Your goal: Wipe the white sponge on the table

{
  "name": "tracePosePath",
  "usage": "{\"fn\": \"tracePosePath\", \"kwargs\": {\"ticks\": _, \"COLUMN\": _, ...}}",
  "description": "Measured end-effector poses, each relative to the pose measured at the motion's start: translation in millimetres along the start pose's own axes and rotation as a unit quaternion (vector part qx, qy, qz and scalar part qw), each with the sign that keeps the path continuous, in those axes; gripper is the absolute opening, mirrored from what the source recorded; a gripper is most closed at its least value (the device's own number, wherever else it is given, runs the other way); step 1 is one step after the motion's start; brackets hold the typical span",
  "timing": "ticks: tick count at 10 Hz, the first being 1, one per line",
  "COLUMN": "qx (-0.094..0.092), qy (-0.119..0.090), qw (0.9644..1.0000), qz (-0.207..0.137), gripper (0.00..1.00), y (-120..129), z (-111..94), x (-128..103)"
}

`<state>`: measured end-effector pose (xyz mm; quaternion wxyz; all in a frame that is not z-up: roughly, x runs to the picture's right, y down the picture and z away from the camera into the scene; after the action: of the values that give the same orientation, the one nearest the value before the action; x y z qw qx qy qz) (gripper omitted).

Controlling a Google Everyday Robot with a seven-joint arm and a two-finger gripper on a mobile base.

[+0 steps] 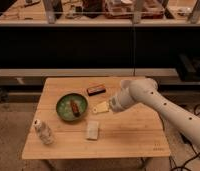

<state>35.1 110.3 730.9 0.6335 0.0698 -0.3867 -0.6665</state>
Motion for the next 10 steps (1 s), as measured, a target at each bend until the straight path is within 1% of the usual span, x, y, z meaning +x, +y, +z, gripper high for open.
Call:
{"fn": "tracePosePath", "kwargs": {"ticks": 6, "qx": 0.000, "qy": 0.000, "qw": 1.0000, "qz": 0.000, "gripper": 0.80, "y": 0.1, "z": 0.0, "x": 0.1}}
{"fn": "tracePosePath", "kwargs": {"ticks": 7, "qx": -0.004, "qy": -0.001, "qw": 1.0000, "qz": 0.000, "gripper": 0.80, "y": 1.3, "z": -0.4, "x": -0.1}}
{"fn": "tracePosePath", "kwargs": {"ticks": 8, "qx": -0.024, "qy": -0.012, "qw": 0.9996, "qz": -0.004, "gripper": 0.80, "y": 2.2, "z": 1.0, "x": 0.6}}
{"fn": "tracePosePath", "kwargs": {"ticks": 9, "qx": -0.049, "qy": -0.022, "qw": 0.9985, "qz": -0.010, "gripper": 0.80, "y": 4.0, "z": 3.3, "x": 1.5}}
{"fn": "tracePosePath", "kwargs": {"ticks": 10, "qx": -0.086, "qy": -0.035, "qw": 0.9956, "qz": -0.017, "gripper": 0.80, "y": 7.4, "z": 6.2, "x": 2.7}}
